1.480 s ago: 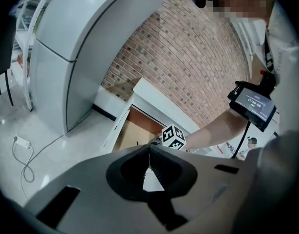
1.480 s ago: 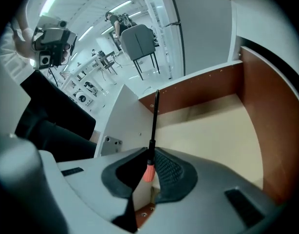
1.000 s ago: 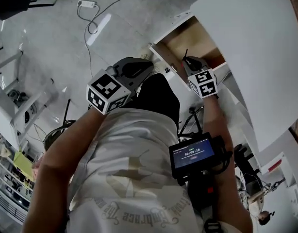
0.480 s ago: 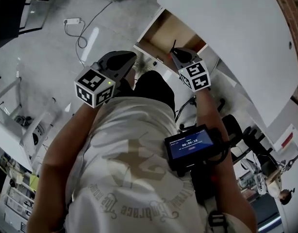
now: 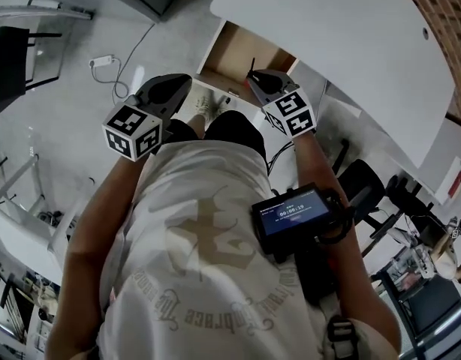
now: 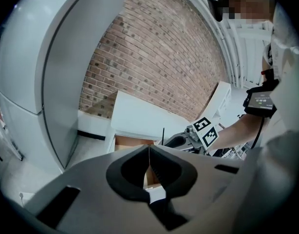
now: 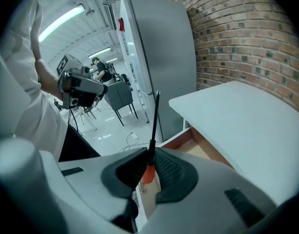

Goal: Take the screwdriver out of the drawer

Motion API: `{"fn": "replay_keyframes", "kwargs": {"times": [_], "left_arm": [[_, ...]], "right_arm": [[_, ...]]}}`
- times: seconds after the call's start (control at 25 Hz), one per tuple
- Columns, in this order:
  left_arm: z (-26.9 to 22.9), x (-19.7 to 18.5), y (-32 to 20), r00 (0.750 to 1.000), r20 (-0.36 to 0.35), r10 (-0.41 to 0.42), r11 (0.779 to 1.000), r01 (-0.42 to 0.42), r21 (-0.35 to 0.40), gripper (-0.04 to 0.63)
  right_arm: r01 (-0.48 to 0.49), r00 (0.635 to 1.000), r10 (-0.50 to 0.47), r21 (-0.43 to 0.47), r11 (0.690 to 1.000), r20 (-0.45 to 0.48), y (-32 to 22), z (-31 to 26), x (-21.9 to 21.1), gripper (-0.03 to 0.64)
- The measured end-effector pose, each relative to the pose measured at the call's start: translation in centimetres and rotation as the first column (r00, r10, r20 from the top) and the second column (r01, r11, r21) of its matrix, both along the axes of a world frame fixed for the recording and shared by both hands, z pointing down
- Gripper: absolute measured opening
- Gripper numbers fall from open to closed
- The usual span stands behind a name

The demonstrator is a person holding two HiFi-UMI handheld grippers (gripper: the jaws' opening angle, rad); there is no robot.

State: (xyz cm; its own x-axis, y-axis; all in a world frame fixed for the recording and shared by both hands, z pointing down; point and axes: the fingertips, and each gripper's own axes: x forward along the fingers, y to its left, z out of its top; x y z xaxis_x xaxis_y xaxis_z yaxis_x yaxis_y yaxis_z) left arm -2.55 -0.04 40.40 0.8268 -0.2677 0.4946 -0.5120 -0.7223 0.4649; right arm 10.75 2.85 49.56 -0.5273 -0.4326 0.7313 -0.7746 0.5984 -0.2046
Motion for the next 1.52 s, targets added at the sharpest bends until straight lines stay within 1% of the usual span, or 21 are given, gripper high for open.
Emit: {"fn": "replay_keyframes", "kwargs": {"times": [0.16, 0.36, 0.6, 0.88, 1.16, 1.52], "left_arm": [[-0.5, 0.6, -0.6, 0.999, -0.006, 0.037, 0.999, -0.037, 0.01, 0.023], [-2.6, 1.7, 0.5, 0.996, -0.008, 0.084, 0.996, -0.084, 0.035, 0.023], [-2.0, 1.5, 0.1, 0.994, -0.008, 0.111, 0.993, -0.11, 0.037, 0.023], [-3.7, 2.7, 0.6, 0.988, -0.027, 0.154, 0.986, -0.152, 0.071, 0.023], [-4.0, 4.2, -0.1, 0.977, -0.045, 0.21, 0.974, -0.205, 0.093, 0.023], [-4.7, 6.1, -0.8, 0.964, -0.057, 0.261, 0.959, -0.252, 0.127, 0.023]], "right_arm": [[-0.046, 0.999, 0.045, 0.02, 0.999, 0.018, -0.5, -1.5, 0.3, 0.06], [-0.109, 0.993, 0.105, 0.074, 0.991, 0.054, 0.1, -5.3, 1.0, 0.061], [-0.175, 0.98, 0.163, 0.11, 0.978, 0.11, -0.5, -7.4, 0.6, 0.06], [-0.239, 0.964, 0.213, 0.166, 0.957, 0.161, 0.2, -11.7, 1.1, 0.06], [-0.286, 0.952, 0.255, 0.197, 0.938, 0.169, -0.4, -12.9, 2.0, 0.06], [-0.331, 0.939, 0.297, 0.225, 0.916, 0.173, 0.5, -14.3, 2.9, 0.06]]}}
